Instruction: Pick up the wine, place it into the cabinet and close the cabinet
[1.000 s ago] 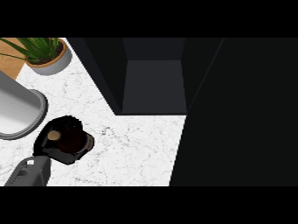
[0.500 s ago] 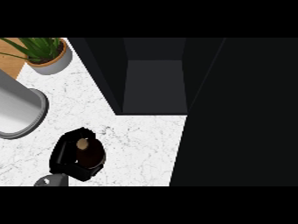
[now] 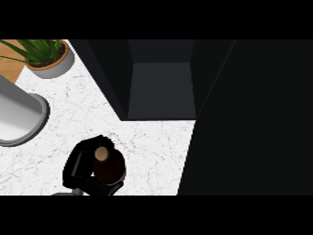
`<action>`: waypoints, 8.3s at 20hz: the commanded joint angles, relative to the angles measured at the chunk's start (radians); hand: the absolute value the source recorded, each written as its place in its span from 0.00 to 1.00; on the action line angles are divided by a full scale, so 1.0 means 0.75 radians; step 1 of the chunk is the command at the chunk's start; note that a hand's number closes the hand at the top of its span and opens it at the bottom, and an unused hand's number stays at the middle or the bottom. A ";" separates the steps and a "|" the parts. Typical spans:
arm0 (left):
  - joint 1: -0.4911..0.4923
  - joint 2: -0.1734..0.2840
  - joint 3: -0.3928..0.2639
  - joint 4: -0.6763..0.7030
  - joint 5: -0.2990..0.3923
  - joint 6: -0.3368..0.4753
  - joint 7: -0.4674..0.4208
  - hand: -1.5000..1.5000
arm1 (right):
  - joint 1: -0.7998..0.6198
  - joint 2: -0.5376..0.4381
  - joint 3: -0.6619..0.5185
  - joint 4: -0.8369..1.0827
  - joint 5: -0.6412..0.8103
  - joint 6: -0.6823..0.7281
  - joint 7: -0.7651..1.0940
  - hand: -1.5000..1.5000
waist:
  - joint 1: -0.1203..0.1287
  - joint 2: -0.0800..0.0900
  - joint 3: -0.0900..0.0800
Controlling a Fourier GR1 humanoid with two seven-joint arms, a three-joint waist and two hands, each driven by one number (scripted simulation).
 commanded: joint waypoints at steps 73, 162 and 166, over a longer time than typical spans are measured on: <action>-1.441 -0.006 -0.075 1.416 0.367 0.881 -0.004 1.00 | 0.385 -0.063 -0.006 -0.166 -0.182 0.194 -0.395 0.00 | -0.130 0.048 -0.003; -0.132 0.160 -0.538 -0.239 0.600 0.515 0.085 0.00 | 0.633 -0.224 -0.119 -0.292 -0.139 0.307 -0.443 0.00 | 0.006 0.001 -0.002; -0.117 0.273 -0.416 -0.211 0.666 0.381 0.059 0.00 | 0.655 -0.292 -0.141 -0.330 -0.201 0.384 -0.453 0.00 | -0.006 0.003 -0.002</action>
